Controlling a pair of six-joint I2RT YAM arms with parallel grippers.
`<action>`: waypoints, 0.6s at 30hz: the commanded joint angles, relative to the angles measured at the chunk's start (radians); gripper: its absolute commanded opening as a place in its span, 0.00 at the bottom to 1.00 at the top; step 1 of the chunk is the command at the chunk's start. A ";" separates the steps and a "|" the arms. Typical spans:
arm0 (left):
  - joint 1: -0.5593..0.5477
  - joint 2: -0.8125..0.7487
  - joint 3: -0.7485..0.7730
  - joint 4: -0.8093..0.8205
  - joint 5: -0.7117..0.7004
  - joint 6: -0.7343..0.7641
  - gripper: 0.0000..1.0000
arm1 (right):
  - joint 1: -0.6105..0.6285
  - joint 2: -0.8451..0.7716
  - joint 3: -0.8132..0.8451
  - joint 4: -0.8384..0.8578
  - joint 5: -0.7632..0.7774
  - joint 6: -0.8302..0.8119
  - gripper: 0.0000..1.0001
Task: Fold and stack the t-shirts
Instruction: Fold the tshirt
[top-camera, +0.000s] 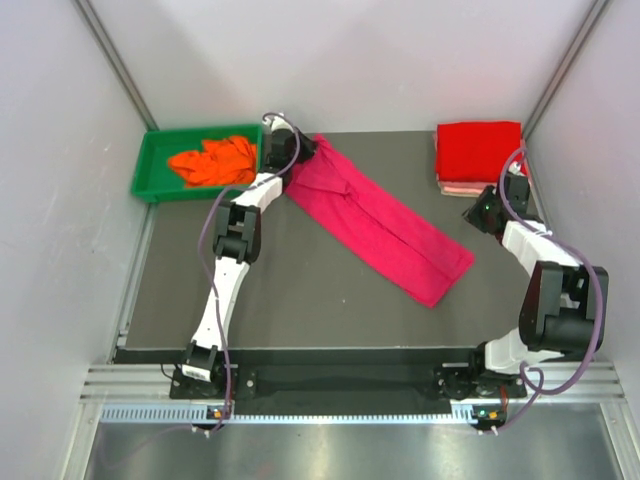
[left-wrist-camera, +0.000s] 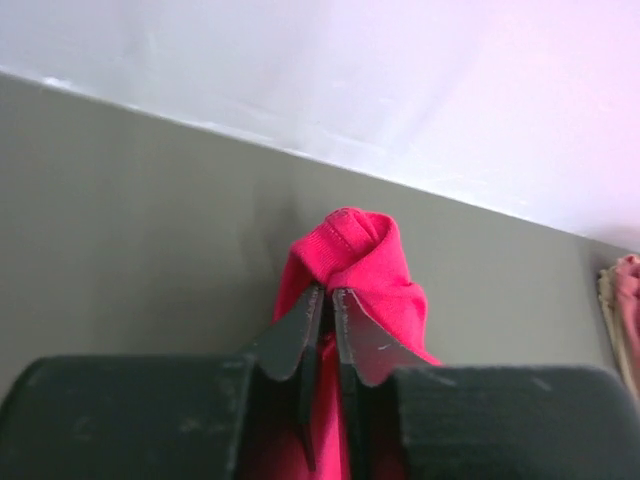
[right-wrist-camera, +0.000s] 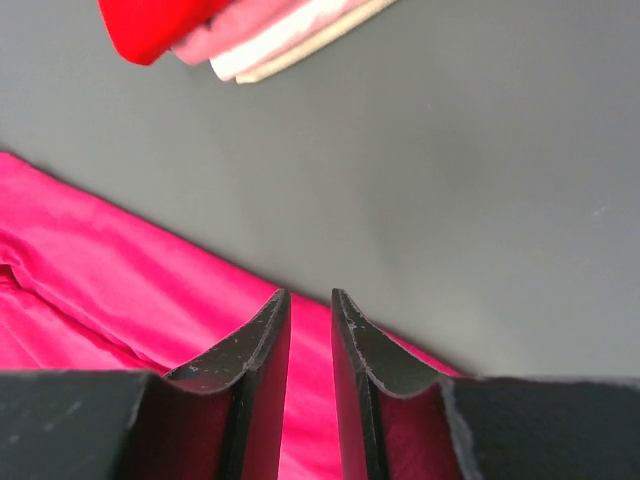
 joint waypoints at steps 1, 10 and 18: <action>0.006 -0.061 0.047 0.099 0.024 0.040 0.19 | 0.005 0.006 0.055 0.042 0.010 0.009 0.24; 0.020 -0.422 -0.180 -0.204 0.062 0.236 0.42 | 0.013 -0.095 0.058 -0.085 -0.024 -0.031 0.26; -0.026 -0.693 -0.440 -0.526 0.271 0.240 0.37 | 0.018 -0.237 0.043 -0.262 -0.055 -0.076 0.27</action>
